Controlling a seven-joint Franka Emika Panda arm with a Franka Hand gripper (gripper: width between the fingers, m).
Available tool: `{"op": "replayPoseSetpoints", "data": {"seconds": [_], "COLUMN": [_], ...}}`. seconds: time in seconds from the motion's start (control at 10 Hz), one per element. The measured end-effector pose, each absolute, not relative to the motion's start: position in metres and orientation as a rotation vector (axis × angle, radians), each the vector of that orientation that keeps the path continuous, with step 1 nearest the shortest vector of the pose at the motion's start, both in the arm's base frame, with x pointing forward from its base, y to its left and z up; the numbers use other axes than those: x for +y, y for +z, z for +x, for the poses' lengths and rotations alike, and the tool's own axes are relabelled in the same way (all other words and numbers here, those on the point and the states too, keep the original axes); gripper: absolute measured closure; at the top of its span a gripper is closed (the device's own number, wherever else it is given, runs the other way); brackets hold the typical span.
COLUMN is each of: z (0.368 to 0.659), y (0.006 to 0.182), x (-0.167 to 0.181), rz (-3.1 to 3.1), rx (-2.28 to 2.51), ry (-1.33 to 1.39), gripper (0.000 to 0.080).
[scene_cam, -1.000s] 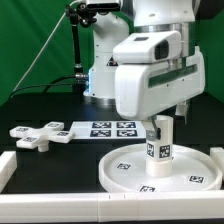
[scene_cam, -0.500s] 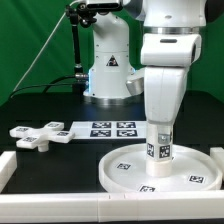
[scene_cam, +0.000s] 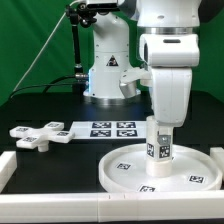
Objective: Assemble round table
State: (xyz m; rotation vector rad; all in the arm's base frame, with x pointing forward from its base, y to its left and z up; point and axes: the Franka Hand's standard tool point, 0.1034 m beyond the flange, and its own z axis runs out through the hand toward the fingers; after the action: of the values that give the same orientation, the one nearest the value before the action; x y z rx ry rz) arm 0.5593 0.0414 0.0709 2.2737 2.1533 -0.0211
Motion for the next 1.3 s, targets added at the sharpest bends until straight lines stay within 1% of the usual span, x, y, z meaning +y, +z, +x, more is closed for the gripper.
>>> {"op": "replayPoseSetpoints", "data": {"seconds": [0.1, 0.2, 0.3, 0.4, 0.8, 1.3], "z": [0.5592, 0.5592, 0.5592, 0.5592, 0.5603, 0.5632], "y": [0.0708, 0.0706, 0.0706, 0.0706, 0.0708, 0.0707], "x": [0.0412, 0.0409, 0.0406, 0.0405, 0.0422, 0.0432], "rz": [2.275, 2.277, 2.278, 2.279, 2.386, 2.806], "rx": [2.152, 2.15, 2.149, 2.148, 2.036, 1.402], "ry": [-0.021, -0.022, -0.022, -0.022, -0.034, -0.03], "gripper": [0.015, 0.0277, 0.0277, 0.0397, 0.0394, 0.0393]}}
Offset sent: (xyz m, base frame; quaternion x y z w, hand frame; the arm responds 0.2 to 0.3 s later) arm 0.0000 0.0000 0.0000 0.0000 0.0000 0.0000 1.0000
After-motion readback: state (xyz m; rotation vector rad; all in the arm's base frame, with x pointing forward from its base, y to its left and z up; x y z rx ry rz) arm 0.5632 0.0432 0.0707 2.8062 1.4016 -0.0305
